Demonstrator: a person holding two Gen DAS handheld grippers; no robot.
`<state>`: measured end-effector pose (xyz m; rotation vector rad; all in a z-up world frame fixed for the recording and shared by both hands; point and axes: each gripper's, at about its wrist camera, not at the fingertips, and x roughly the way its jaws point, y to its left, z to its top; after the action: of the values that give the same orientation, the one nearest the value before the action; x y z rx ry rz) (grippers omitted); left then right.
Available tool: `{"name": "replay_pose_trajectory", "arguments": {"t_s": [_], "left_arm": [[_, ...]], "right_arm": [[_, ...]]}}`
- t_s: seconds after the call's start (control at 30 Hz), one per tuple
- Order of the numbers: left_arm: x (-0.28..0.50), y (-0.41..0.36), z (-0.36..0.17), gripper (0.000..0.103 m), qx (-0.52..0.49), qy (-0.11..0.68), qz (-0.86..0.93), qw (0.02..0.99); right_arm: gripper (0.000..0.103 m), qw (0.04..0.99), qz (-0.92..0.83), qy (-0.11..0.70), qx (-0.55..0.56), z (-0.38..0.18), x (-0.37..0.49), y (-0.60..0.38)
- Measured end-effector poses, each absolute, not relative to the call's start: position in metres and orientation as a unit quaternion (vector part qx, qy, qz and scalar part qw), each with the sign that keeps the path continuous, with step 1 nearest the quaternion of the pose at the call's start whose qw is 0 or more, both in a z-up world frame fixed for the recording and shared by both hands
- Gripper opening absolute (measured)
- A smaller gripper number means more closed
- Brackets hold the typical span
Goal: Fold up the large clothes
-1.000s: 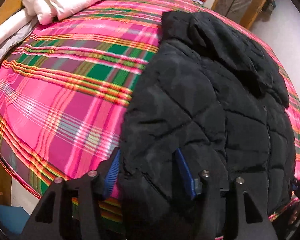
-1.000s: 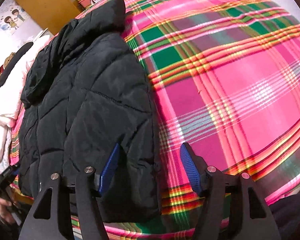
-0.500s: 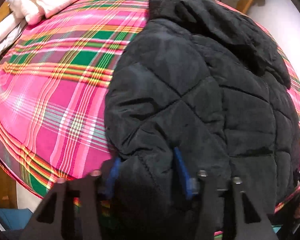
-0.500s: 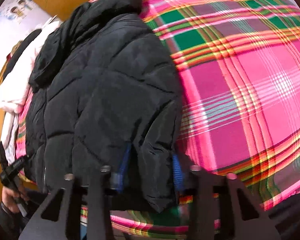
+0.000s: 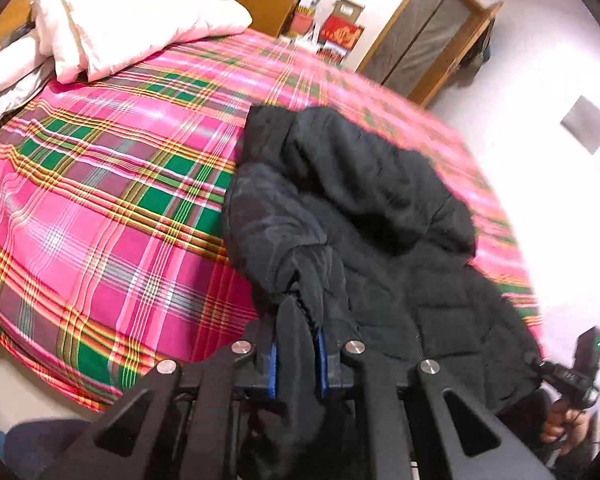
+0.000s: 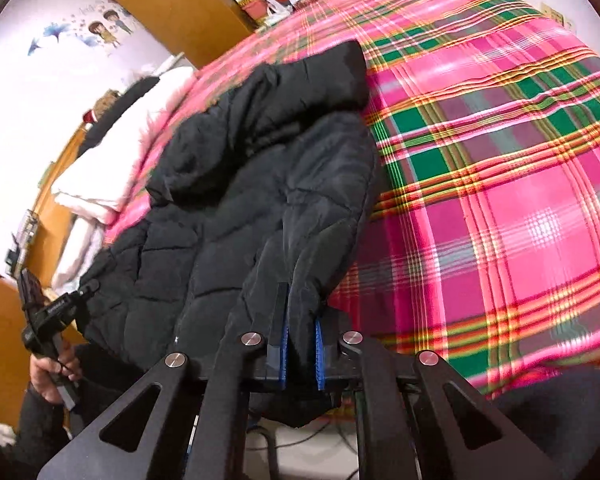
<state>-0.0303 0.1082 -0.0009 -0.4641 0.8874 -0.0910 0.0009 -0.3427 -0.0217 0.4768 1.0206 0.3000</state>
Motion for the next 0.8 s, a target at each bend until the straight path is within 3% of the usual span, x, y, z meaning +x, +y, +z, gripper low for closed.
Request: {"name": "replay_pose_trajectory", "arguments": {"t_s": [0.4, 0.8], "left_arm": [[-0.048, 0.128, 0.025, 0.014, -0.292, 0.387, -0.070, 0.872], [0.056, 0.154, 0.071, 0.014, -0.350, 0.328, -0.067, 0.875]], "right_arm": [[0.009, 0.829, 0.180, 0.433, 0.306, 0.006, 0.004, -0.355], [0.009, 0.842, 0.174, 0.363, 0.359, 0.062, 0.120, -0.365]]}}
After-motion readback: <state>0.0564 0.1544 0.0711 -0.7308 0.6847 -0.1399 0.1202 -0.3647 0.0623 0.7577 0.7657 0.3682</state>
